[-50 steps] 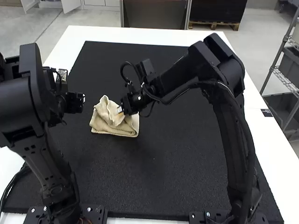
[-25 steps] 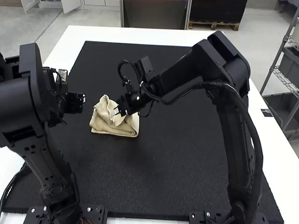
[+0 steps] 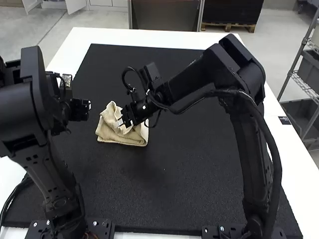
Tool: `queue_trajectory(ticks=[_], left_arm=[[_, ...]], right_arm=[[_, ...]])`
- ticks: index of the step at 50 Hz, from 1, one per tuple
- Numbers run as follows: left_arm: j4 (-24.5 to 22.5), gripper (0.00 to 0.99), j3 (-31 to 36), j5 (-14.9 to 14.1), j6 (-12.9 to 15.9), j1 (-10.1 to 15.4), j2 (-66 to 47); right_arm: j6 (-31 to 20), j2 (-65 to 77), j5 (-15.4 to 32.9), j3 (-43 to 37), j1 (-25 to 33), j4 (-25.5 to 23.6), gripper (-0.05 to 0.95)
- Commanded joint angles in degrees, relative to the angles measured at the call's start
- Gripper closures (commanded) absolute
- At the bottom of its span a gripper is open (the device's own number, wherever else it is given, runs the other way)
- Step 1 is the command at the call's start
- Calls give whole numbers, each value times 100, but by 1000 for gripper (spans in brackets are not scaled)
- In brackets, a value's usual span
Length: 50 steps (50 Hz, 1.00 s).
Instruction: Fold the towel.
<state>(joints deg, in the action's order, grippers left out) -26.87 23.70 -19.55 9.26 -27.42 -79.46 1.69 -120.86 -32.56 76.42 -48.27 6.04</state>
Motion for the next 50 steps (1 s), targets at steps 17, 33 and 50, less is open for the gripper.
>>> queue_trajectory(ticks=[17, 33, 50], left_arm=[[-55, 30, -59, -110, -47, -53, -26], [-108, 30, -112, -119, -47, -53, -26], [-99, 30, -112, -119, -47, -53, -26]], right_arm=[[-213, -61, 144, -92, -95, 37, 144], [-187, -157, 144, -84, -174, 64, 315], [-205, -245, 100, -66, -156, 90, 920]])
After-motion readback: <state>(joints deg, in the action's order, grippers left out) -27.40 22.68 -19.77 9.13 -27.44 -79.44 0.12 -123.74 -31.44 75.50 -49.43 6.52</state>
